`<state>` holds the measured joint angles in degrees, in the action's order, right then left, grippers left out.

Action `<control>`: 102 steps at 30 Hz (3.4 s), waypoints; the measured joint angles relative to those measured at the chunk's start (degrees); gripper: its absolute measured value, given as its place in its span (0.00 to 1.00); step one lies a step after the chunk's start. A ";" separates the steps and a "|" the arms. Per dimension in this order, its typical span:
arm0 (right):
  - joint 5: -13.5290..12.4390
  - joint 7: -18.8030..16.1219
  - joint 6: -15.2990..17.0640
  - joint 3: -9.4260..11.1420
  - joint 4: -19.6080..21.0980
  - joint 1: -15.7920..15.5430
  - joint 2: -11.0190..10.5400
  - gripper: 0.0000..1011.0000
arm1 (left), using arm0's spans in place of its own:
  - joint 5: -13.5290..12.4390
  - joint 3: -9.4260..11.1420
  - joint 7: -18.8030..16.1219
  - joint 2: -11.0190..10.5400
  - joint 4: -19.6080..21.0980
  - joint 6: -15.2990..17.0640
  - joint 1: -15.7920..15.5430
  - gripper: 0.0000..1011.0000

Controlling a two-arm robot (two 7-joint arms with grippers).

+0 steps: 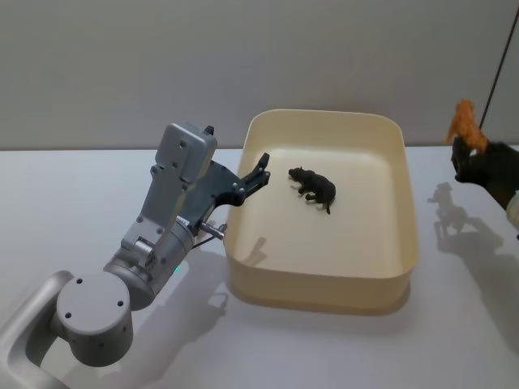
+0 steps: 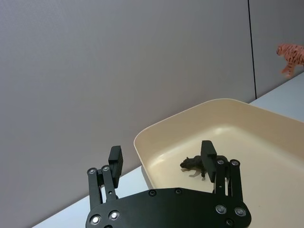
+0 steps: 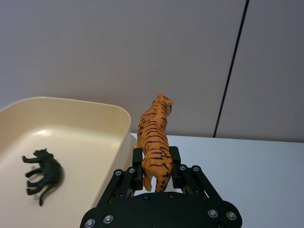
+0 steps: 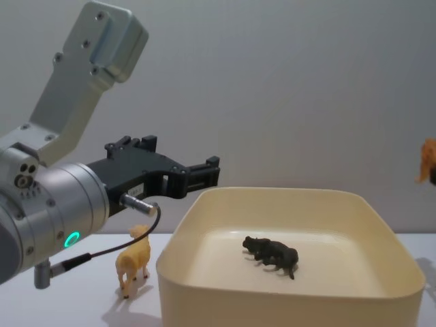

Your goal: Pick up the toy alternately with two hands and place it into the central storage box.

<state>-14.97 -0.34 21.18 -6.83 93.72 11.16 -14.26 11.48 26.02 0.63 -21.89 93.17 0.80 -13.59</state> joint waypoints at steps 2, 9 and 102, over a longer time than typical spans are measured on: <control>-0.45 -0.21 0.58 -0.01 0.53 0.35 0.21 0.30 | 0.00 0.00 0.00 0.00 0.00 0.00 0.00 0.99; -1.26 -2.43 3.91 -1.34 1.05 2.72 1.98 0.30 | 0.00 0.00 0.00 0.00 0.00 0.00 0.00 0.99; -3.65 -2.41 8.25 -3.04 1.45 5.95 5.49 0.99 | 4.07 -2.73 -3.13 0.20 0.16 13.15 -0.66 0.99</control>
<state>-18.63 -2.76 29.44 -9.88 95.18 17.11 -8.77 15.55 23.30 -2.50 -21.69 93.33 13.95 -14.24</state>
